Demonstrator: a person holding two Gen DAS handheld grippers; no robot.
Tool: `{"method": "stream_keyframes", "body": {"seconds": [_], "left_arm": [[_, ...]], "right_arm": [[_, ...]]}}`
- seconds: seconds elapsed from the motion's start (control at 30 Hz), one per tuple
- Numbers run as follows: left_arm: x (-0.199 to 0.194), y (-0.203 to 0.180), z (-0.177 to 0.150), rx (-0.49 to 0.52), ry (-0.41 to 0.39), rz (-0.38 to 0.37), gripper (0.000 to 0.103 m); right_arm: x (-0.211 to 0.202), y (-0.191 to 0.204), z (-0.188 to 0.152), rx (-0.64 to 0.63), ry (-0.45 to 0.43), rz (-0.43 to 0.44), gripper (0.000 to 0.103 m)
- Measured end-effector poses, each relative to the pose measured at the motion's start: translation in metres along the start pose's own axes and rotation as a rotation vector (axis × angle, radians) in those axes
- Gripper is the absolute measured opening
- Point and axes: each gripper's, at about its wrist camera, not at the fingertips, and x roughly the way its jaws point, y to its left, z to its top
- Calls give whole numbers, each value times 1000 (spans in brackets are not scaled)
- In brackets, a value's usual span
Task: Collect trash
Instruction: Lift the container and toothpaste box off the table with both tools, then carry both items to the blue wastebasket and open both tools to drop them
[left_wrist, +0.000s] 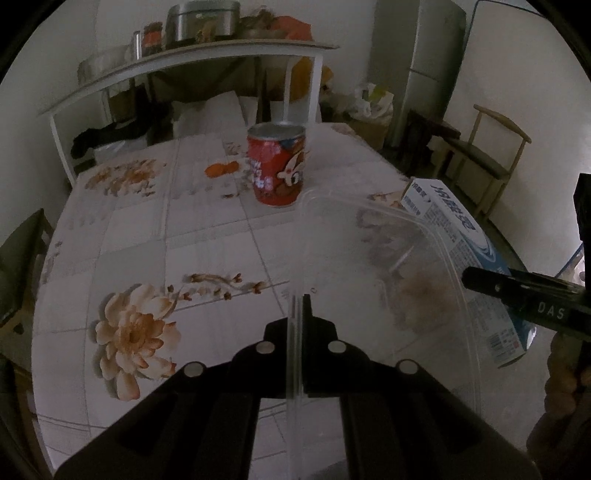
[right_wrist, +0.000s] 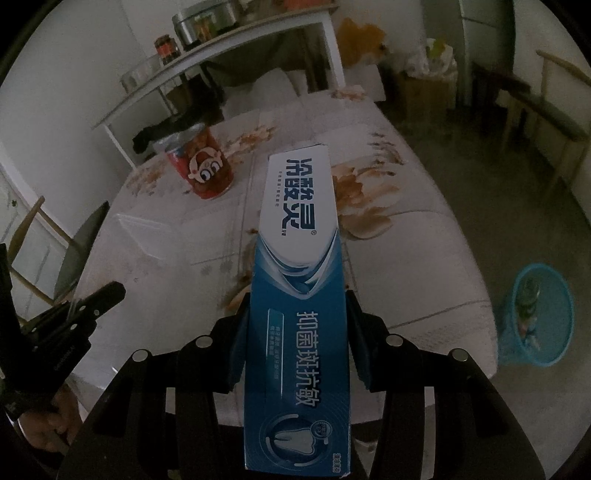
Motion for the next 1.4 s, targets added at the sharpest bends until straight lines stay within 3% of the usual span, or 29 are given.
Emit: {"method": "stream_keyframes", "body": {"seconds": [0.37, 0.8, 1.13, 1.4], "left_arm": [[-5, -44, 23, 99, -36, -75, 0], [15, -153, 56, 276, -21, -242, 0], [46, -257, 74, 396, 54, -376, 0], [97, -339, 72, 467, 194, -425, 0]], "right_arm": [[-40, -39, -11, 115, -76, -13, 44], [-80, -129, -32, 331, -140, -86, 44], [-110, -203, -65, 522, -190, -170, 44], [-110, -263, -96, 689, -162, -203, 44]]}}
